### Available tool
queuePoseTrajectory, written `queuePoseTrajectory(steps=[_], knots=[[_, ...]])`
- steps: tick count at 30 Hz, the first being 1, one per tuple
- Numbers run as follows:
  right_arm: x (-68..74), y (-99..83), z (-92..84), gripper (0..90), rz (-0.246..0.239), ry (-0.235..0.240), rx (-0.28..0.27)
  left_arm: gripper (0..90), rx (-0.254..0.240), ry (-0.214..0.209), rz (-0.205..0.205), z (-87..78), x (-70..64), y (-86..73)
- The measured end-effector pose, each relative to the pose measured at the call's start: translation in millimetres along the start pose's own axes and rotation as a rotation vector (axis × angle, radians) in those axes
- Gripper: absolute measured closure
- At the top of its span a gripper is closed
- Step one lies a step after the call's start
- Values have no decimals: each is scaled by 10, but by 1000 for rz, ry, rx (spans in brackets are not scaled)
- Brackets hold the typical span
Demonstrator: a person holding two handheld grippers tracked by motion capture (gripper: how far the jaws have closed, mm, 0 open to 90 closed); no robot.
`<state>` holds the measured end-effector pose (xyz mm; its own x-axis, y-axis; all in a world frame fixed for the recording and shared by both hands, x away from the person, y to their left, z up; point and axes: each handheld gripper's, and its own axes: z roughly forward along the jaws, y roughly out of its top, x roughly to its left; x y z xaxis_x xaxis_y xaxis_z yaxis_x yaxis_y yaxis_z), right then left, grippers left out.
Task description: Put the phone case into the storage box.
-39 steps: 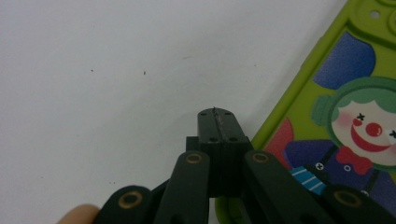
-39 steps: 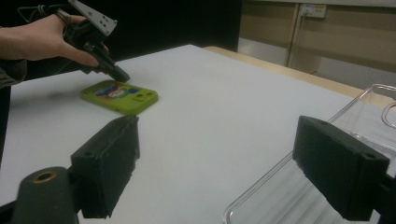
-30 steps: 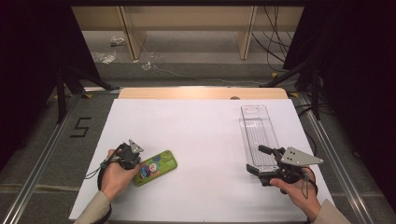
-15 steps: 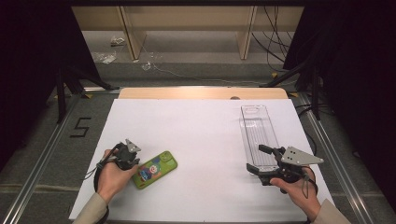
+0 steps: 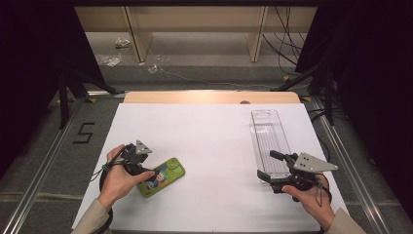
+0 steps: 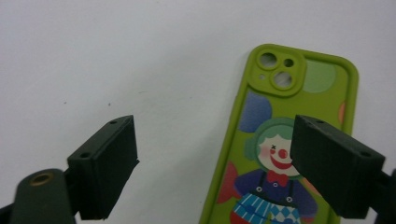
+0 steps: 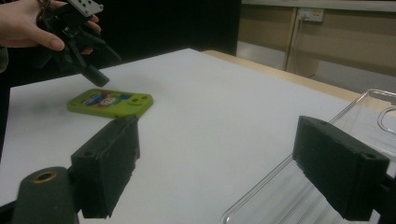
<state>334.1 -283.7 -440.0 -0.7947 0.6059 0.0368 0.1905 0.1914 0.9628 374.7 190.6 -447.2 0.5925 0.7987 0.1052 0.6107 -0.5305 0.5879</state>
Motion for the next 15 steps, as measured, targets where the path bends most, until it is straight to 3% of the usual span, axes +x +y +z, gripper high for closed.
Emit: queuePoseTrajectory(steps=[1, 3, 6, 15], knots=[[1, 6, -4, 158, -1, -2, -3, 9, 10, -15, 12, 10, -15, 7], [1, 7, -4, 158, -1, -4, -4, 0, 20, -30, 47, 28, -44, 19], [-2, 2, -1, 158, 0, -3, -1, 0, 42, -24, 77, 70, -88, 32], [-2, 4, 3, 158, 1, -4, -1, 25, 150, -121, 245, 163, -180, 43]])
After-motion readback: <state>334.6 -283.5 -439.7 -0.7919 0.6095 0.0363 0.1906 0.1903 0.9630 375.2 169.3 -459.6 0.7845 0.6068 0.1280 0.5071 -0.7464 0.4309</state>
